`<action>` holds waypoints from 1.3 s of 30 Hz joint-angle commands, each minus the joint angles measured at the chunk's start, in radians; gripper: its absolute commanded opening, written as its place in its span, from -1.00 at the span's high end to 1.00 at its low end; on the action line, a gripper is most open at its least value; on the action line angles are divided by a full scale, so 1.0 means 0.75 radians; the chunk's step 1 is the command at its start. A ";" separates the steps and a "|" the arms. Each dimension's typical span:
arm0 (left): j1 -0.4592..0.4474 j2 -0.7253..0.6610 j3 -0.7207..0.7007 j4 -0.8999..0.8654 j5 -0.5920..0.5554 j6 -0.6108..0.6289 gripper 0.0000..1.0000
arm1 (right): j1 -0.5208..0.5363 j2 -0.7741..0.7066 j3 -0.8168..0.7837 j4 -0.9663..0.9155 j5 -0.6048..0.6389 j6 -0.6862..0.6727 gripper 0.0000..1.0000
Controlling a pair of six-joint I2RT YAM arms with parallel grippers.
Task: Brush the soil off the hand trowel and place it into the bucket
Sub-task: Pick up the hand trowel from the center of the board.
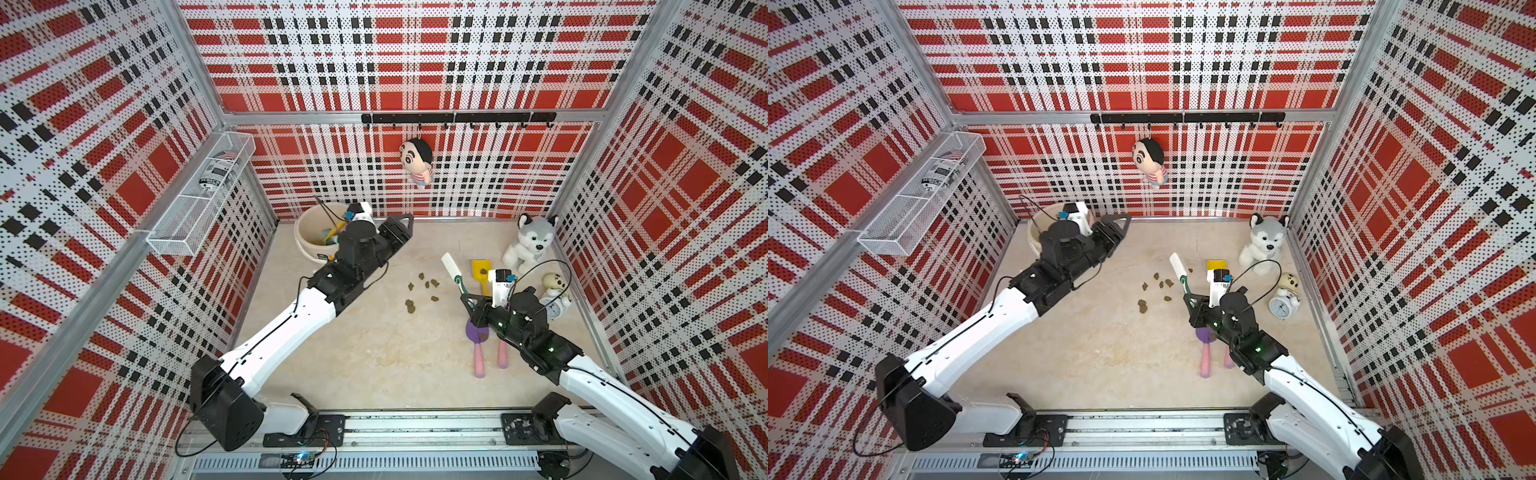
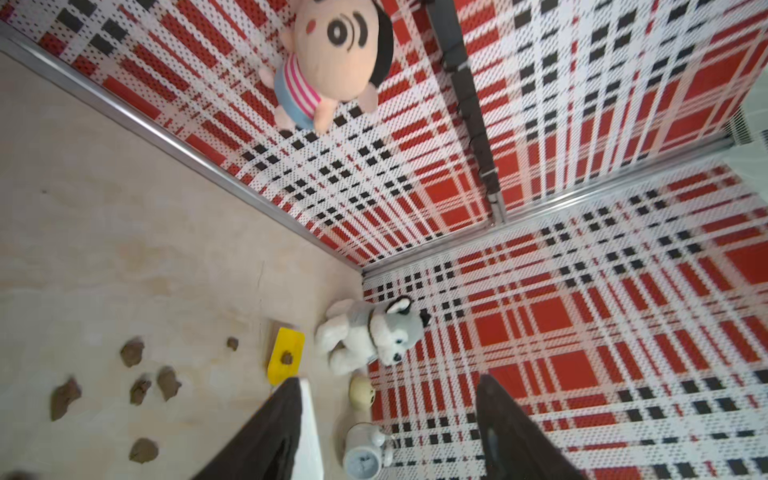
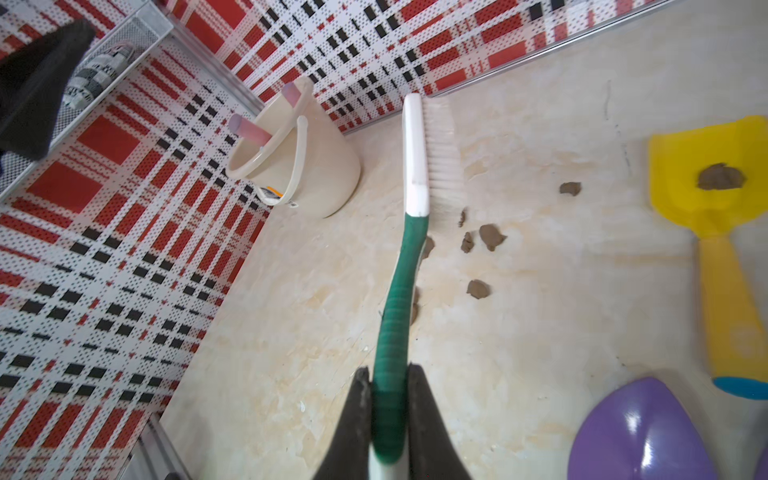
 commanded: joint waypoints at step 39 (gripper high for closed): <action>-0.471 1.616 1.294 -0.522 -0.242 0.260 -0.31 | -0.298 -0.498 0.057 -0.558 0.519 0.115 1.00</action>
